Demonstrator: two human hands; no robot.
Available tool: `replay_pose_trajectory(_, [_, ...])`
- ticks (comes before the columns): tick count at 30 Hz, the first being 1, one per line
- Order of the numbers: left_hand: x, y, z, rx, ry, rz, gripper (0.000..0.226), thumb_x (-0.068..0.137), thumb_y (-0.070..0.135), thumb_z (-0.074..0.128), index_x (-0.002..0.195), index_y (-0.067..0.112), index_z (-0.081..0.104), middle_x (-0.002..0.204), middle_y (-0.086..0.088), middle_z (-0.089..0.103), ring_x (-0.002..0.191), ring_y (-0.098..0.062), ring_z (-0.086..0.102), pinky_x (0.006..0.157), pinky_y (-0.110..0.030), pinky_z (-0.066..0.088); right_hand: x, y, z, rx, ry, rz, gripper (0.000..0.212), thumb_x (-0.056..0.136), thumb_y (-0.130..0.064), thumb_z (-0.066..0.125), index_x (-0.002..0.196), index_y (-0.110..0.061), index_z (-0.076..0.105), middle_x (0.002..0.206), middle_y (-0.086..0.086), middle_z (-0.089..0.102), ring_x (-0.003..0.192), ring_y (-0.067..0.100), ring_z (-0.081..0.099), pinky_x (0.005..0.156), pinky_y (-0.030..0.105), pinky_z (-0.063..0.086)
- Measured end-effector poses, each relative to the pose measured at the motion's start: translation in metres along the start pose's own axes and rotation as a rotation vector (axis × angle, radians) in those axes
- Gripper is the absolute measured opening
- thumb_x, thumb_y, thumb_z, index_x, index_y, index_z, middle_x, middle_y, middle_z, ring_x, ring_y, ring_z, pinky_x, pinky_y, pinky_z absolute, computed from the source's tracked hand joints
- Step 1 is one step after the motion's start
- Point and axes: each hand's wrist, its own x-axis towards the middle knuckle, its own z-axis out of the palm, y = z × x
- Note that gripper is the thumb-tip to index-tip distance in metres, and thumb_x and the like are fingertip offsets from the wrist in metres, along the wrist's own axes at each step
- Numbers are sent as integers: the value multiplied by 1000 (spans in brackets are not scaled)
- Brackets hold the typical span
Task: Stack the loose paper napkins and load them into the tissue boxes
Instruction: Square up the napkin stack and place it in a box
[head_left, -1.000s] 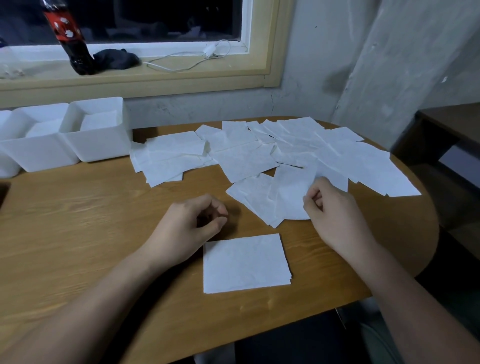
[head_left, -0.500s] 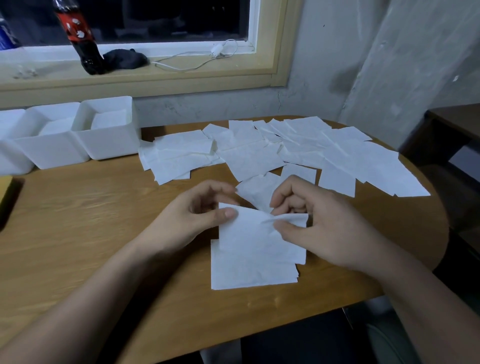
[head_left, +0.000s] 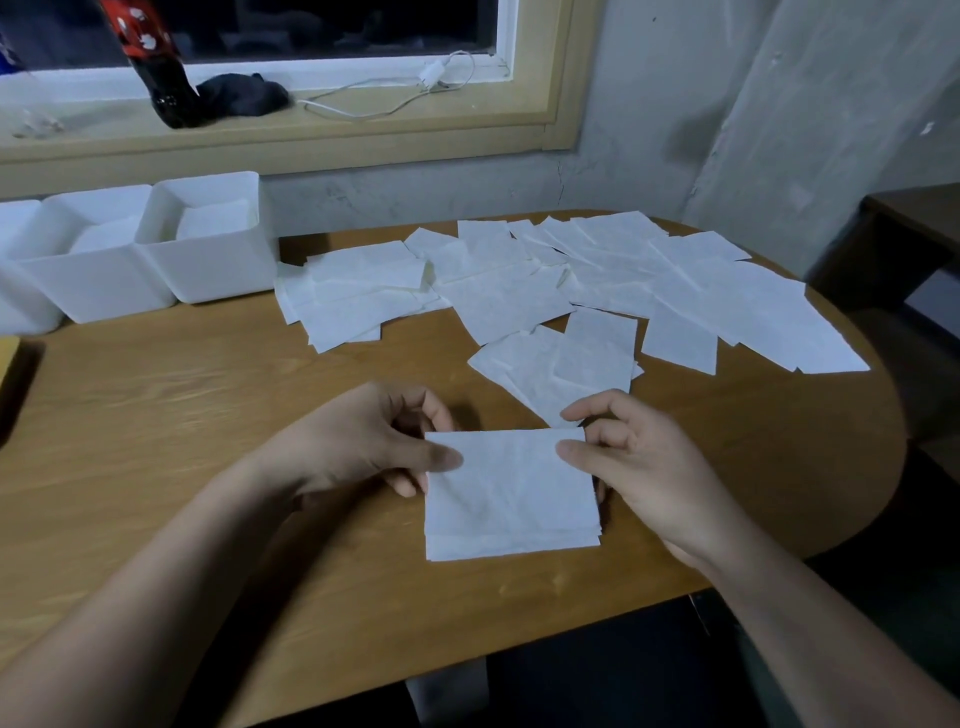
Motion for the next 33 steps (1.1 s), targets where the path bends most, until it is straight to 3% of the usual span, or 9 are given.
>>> replay_pose_trajectory(4, [-2,1,1,138,-22,-63,27,90,17,87,108,7,70,92,-14,80,73,-22,75,55,-28,48,-1,7,5,-94,43,-12,25,94,-19,83,113,-25,68,82,5,76,60,21,69,61,30,55])
replay_pose_trajectory(8, [-2,1,-1,203,-8,-95,27,86,25,91,103,14,73,84,-11,78,63,-18,64,51,-23,40,0,15,10,-202,89,-44,30,90,-20,87,112,-28,67,81,0,75,71,16,76,59,34,59])
replay_pose_trajectory(10, [-2,1,-1,224,-2,-93,27,84,26,93,99,17,73,81,-12,77,61,-18,61,53,-19,41,-1,18,11,-252,117,-74,32,90,-21,87,113,-28,66,81,-1,73,70,17,76,62,39,63])
replay_pose_trajectory(14, [-2,0,-1,223,-17,-74,29,81,30,95,95,22,72,89,-18,78,61,-20,61,66,-27,48,-2,20,12,-263,151,-100,37,92,-21,85,121,-28,63,82,-3,74,67,16,76,64,37,63])
replay_pose_trajectory(18, [-2,0,1,257,7,-74,34,79,31,96,96,20,69,86,-17,78,58,-19,59,66,-28,48,-2,19,13,-274,165,-94,42,90,-20,86,124,-29,62,82,-5,74,68,16,76,66,40,65])
replay_pose_trajectory(22, [-2,2,5,301,34,-76,35,79,31,95,97,19,67,81,-11,79,55,-18,58,66,-29,47,-2,22,14,-322,204,-127,45,89,-18,87,126,-27,63,80,-7,71,67,13,74,71,31,64])
replay_pose_trajectory(28, [-2,3,9,378,92,-74,35,77,32,95,94,19,66,80,-12,77,50,-16,56,60,-29,43,-1,17,12,-481,220,-194,48,87,-16,88,126,-28,63,83,-9,65,62,10,64,66,12,52])
replay_pose_trajectory(33, [0,2,9,409,86,-59,38,78,39,95,94,20,65,78,-13,75,49,-16,55,56,-30,42,27,15,-18,-757,289,-329,23,94,-27,79,115,-27,69,99,-17,57,74,4,58,68,28,56])
